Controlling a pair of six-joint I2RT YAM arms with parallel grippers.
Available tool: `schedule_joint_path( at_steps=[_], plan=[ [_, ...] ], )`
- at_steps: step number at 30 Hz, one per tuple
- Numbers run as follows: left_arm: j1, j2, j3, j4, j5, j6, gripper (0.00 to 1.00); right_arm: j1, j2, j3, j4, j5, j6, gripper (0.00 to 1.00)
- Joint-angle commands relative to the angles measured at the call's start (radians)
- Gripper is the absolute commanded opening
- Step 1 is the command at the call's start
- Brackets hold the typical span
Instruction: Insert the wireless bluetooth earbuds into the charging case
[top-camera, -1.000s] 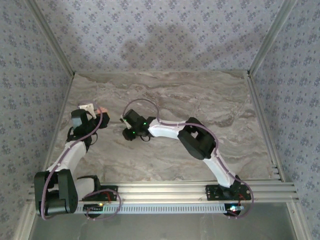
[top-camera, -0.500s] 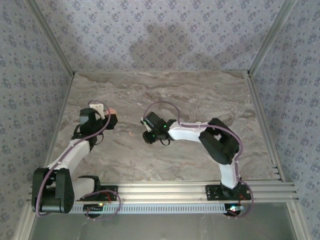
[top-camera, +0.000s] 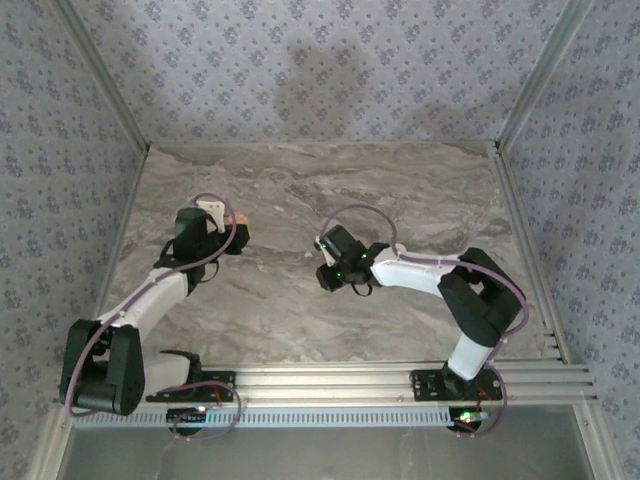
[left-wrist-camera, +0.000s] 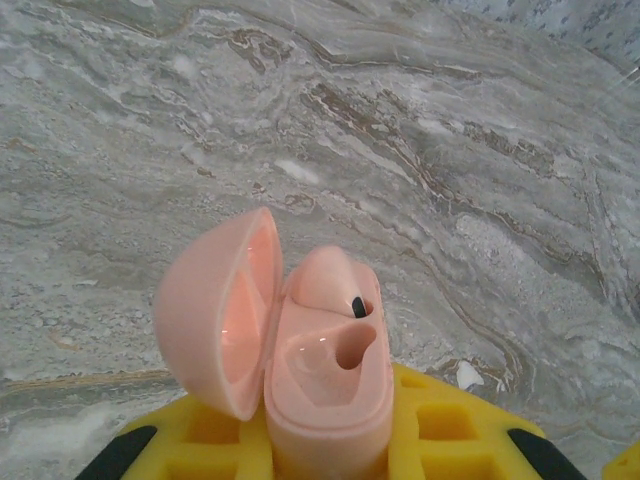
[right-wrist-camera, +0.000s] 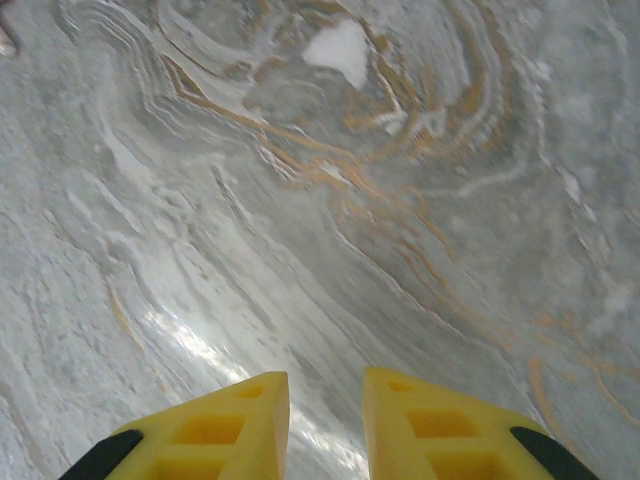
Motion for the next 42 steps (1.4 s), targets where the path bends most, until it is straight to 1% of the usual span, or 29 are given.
schedule_joint_path(
  at_steps=[1, 6, 11, 16, 20, 22, 26, 30, 35, 42],
  plan=[
    [-0.013, 0.014, 0.045, -0.006, -0.012, 0.013, 0.01, -0.019, -0.055, -0.024, -0.057, -0.03, -0.012, 0.27],
    [-0.023, 0.028, 0.053, -0.002, -0.009, 0.012, 0.01, -0.048, -0.096, -0.029, -0.097, -0.063, -0.019, 0.28],
    [-0.031, 0.036, 0.053, 0.009, -0.008, 0.012, 0.01, -0.06, -0.127, 0.015, -0.164, -0.092, -0.017, 0.3],
    [-0.031, 0.043, 0.049, 0.036, -0.011, -0.001, 0.01, -0.069, -0.133, 0.079, -0.243, -0.123, 0.025, 0.44],
    [-0.031, 0.057, 0.051, 0.048, -0.006, -0.008, 0.01, -0.07, -0.11, 0.166, -0.354, -0.105, 0.109, 0.47],
    [-0.032, 0.063, 0.053, 0.045, -0.005, -0.002, 0.01, -0.071, -0.084, 0.219, -0.412, -0.091, 0.149, 0.48],
    [-0.031, 0.071, 0.054, 0.04, -0.006, 0.005, 0.01, -0.054, -0.021, 0.315, -0.471, -0.101, 0.182, 0.5],
    [-0.025, 0.07, 0.044, 0.032, -0.021, 0.002, 0.01, -0.023, 0.048, 0.398, -0.449, -0.107, 0.189, 0.51],
    [0.034, 0.054, 0.003, 0.05, -0.006, -0.04, 0.0, 0.023, 0.161, 0.516, -0.394, -0.087, 0.148, 0.51],
    [0.133, -0.01, -0.033, 0.016, 0.025, -0.041, 0.01, 0.093, 0.385, 0.773, -0.468, -0.031, 0.066, 0.51]
  ],
)
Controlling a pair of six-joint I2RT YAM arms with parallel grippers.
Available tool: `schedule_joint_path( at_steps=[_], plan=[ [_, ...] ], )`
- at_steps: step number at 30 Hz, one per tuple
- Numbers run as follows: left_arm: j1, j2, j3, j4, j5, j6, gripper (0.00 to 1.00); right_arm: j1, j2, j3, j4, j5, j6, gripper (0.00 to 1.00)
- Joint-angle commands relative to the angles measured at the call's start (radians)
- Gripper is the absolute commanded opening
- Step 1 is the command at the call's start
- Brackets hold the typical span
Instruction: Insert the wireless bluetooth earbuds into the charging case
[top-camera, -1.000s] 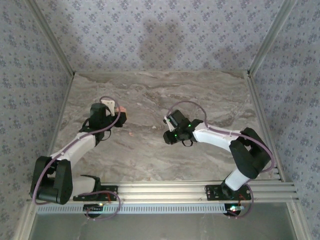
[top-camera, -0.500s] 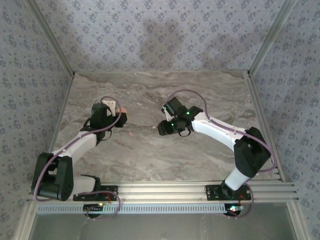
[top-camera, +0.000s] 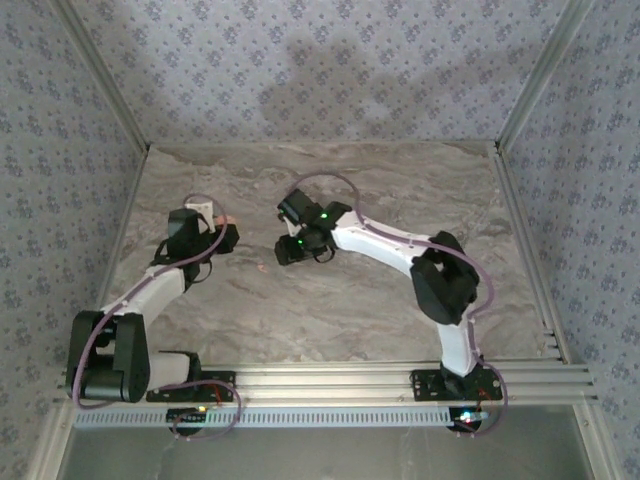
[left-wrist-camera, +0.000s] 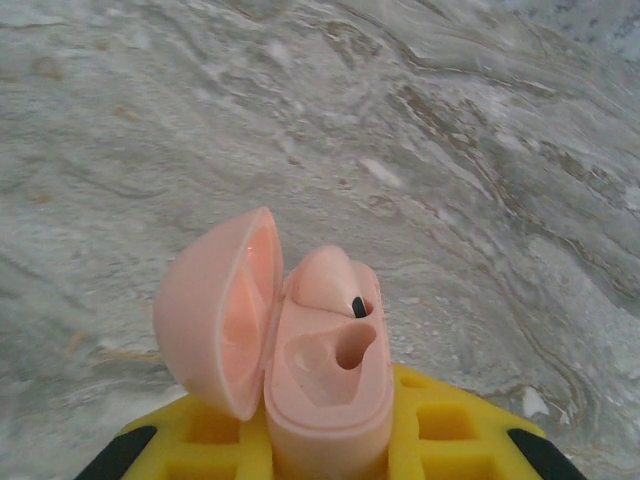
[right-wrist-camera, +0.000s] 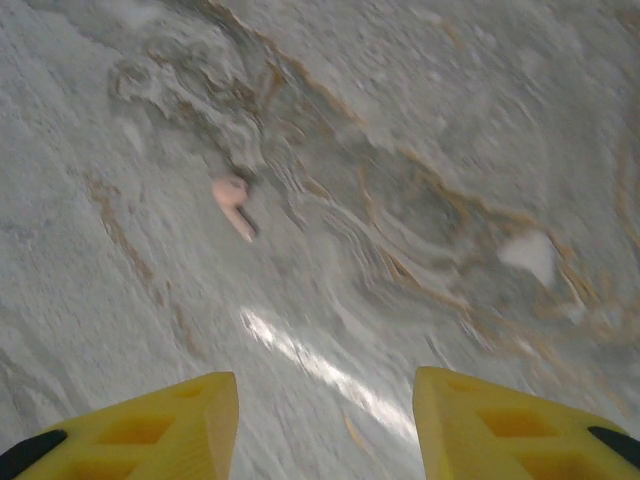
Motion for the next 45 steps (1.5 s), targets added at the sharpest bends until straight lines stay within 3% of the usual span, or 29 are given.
schedule_joint_path(
  at_steps=[1, 9, 19, 35, 45],
  plan=[
    [0.036, -0.052, -0.012, -0.009, 0.034, -0.002, 0.01, 0.035, 0.097, 0.118, -0.061, 0.042, -0.067, 0.51],
    [0.102, -0.088, -0.029, -0.026, 0.069, -0.002, 0.01, 0.073, 0.3, 0.35, -0.11, 0.042, -0.14, 0.5],
    [0.138, -0.098, -0.032, -0.027, 0.097, -0.007, 0.01, 0.078, 0.402, 0.416, -0.075, 0.017, -0.148, 0.47],
    [0.142, -0.121, -0.023, -0.059, 0.106, 0.007, 0.01, 0.074, 0.441, 0.398, -0.012, 0.023, -0.124, 0.39],
    [0.14, -0.134, -0.01, -0.088, 0.111, 0.025, 0.01, 0.036, 0.304, 0.205, 0.069, 0.042, -0.082, 0.33]
  ],
)
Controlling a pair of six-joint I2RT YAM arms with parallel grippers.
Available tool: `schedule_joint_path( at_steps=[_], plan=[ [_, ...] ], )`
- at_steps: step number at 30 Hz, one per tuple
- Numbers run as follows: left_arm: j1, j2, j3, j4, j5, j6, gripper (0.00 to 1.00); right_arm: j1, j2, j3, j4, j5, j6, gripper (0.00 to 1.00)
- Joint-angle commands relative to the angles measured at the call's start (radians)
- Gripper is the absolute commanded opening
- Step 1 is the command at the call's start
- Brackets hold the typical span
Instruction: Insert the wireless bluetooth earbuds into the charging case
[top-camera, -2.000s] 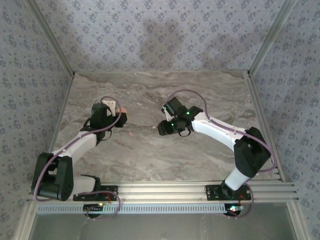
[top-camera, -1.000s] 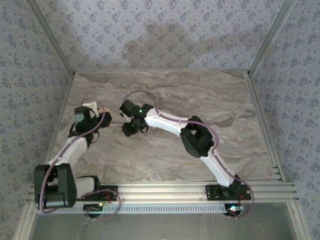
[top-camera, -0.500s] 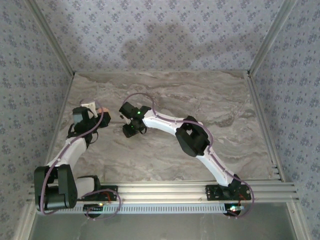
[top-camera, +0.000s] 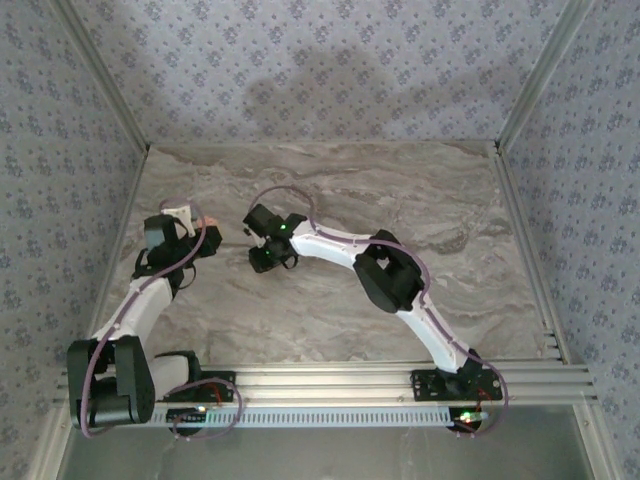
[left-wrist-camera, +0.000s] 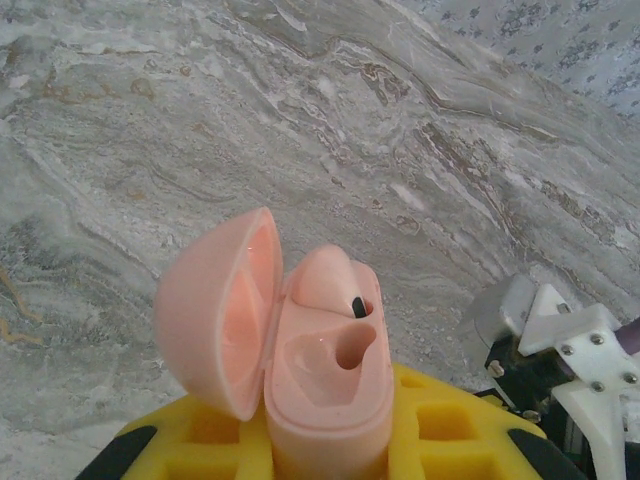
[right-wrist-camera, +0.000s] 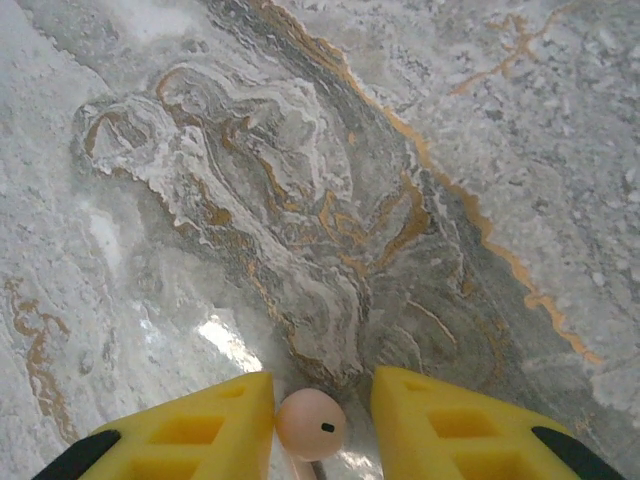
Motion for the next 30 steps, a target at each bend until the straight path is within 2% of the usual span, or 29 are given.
schedule_joint_path(
  at_steps=[1, 11, 30],
  plan=[
    [0.0, -0.019, 0.02, -0.019, 0.02, 0.023, 0.01, -0.027, -0.071, -0.096, 0.001, 0.03, 0.023, 0.33],
    [-0.05, 0.006, 0.043, -0.041, 0.017, 0.048, 0.01, -0.062, -0.272, -0.377, 0.049, 0.059, 0.061, 0.32],
    [-0.164, 0.053, 0.08, -0.025, -0.022, 0.041, 0.01, -0.123, -0.578, -0.763, 0.054, 0.08, 0.151, 0.32]
  ],
)
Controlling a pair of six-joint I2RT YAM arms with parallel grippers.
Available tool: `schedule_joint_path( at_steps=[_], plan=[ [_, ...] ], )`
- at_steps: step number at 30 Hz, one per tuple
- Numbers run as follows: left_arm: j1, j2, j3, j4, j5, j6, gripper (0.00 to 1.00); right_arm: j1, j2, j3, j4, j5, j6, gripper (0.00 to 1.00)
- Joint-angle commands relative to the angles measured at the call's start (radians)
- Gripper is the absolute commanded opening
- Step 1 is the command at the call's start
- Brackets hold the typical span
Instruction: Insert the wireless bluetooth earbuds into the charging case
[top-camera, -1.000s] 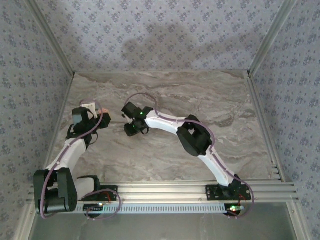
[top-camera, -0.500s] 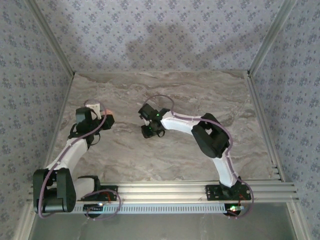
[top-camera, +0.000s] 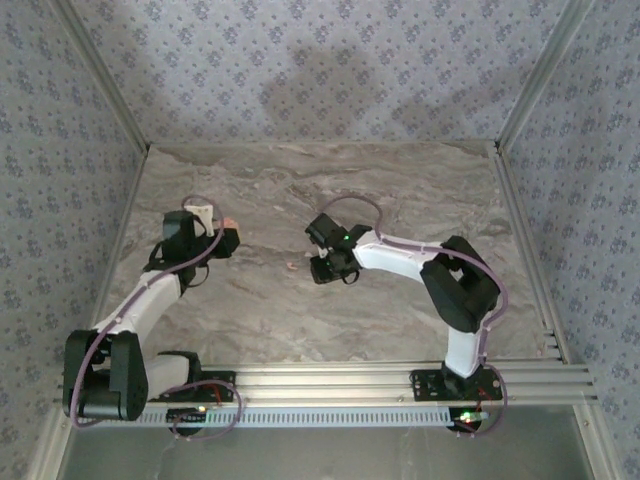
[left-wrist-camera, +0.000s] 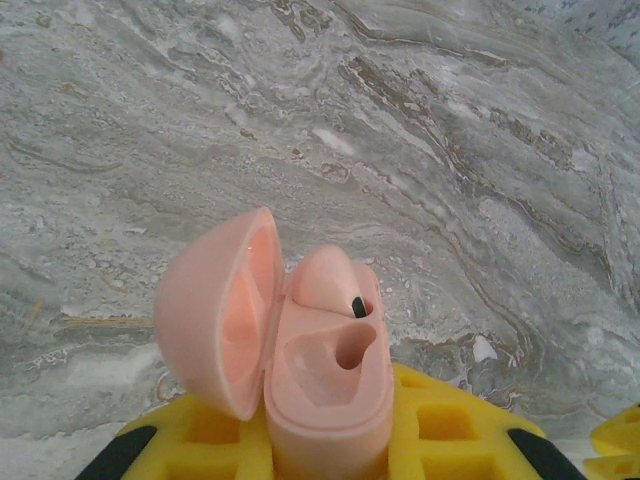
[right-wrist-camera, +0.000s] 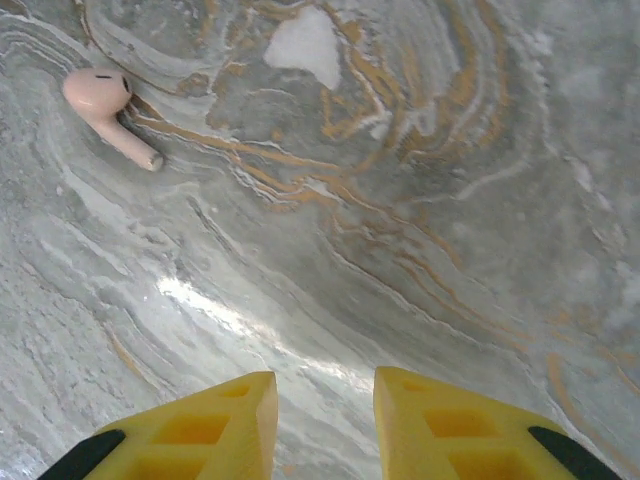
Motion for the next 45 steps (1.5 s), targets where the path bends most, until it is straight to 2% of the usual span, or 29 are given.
schedule_joint_path(
  at_steps=[1, 8, 13, 20, 27, 38, 45],
  plan=[
    [-0.019, 0.019, 0.039, 0.024, -0.012, 0.006, 0.01, -0.006, -0.054, -0.05, -0.022, 0.022, 0.035, 0.32],
    [-0.049, 0.07, 0.061, 0.045, -0.008, 0.002, 0.01, -0.006, -0.104, -0.079, -0.065, 0.029, 0.054, 0.33],
    [-0.051, 0.083, 0.06, 0.062, -0.002, -0.006, 0.01, -0.009, -0.111, -0.038, -0.13, 0.007, 0.054, 0.34],
    [-0.047, 0.091, 0.044, 0.087, 0.002, -0.018, 0.01, -0.013, -0.071, 0.126, -0.278, -0.005, 0.019, 0.49],
    [-0.024, 0.103, 0.027, 0.102, 0.022, -0.032, 0.01, 0.008, 0.059, 0.325, -0.406, 0.028, -0.066, 0.51],
    [0.058, 0.061, -0.018, 0.103, 0.057, -0.042, 0.01, 0.054, 0.312, 0.615, -0.424, -0.019, -0.283, 0.51],
    [0.089, 0.046, -0.025, 0.084, 0.068, -0.031, 0.01, 0.075, 0.465, 0.809, -0.521, 0.041, -0.415, 0.49]
  ],
)
